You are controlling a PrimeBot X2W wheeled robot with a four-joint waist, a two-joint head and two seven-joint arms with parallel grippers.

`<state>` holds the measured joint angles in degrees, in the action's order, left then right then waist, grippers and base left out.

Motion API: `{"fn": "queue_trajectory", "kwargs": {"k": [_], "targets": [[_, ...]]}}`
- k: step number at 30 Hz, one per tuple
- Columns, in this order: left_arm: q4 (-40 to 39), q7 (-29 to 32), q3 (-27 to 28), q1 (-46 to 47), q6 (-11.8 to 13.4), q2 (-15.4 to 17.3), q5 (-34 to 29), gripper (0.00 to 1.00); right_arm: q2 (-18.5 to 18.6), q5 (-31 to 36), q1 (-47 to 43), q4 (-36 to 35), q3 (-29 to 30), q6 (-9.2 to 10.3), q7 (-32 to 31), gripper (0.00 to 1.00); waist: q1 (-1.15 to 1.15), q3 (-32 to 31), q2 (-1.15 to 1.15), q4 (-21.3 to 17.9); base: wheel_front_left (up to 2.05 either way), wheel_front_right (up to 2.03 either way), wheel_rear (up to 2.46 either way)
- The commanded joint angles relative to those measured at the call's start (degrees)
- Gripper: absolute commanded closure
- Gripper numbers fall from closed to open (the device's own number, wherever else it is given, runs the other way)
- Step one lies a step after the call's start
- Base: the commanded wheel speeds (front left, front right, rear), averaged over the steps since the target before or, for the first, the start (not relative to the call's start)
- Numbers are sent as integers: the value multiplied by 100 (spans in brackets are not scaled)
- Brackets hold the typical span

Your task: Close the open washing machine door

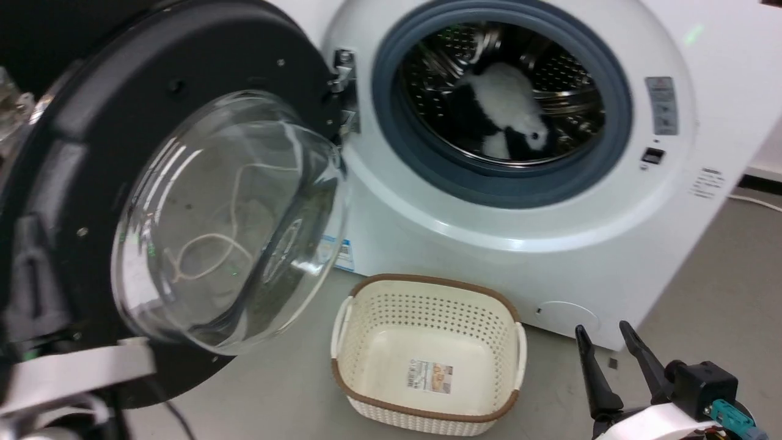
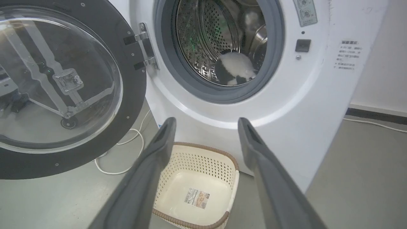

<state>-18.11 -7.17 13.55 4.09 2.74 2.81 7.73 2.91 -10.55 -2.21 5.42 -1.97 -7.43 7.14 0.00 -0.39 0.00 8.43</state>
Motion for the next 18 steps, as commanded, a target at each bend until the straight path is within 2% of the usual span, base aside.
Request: {"fn": "queue_trajectory", "kwargs": {"k": [1, 5, 11, 15, 18], "targets": [[59, -60, 317, 112, -89, 43, 89, 100, -2, -69, -89, 41, -7, -3, 63, 0, 0, -1, 0, 144, 0, 0, 0], [516, -108, 948, 190, -302, 258, 210, 100, -2, -100, -81, 54, -26, -4, 111, 0, 0, 72, 0, 274, 0, 0, 0], [1503, -166, 1730, 490, -354, 627, 595, 100, -2, -94, 0, 60, 10, -4, 183, 0, 0, 352, 0, 366, 0, 0, 0], [2209, 271, 1931, 724, -391, 867, 1002, 100, -2, -58, 61, 60, 59, -4, 216, 0, 0, 580, 0, 403, 0, 0, 0], [2542, 799, 1858, 828, -572, 1072, 1311, 100, -2, -55, 91, 50, 95, -4, 233, 0, 0, 713, 0, 451, 0, 0, 0]]}}
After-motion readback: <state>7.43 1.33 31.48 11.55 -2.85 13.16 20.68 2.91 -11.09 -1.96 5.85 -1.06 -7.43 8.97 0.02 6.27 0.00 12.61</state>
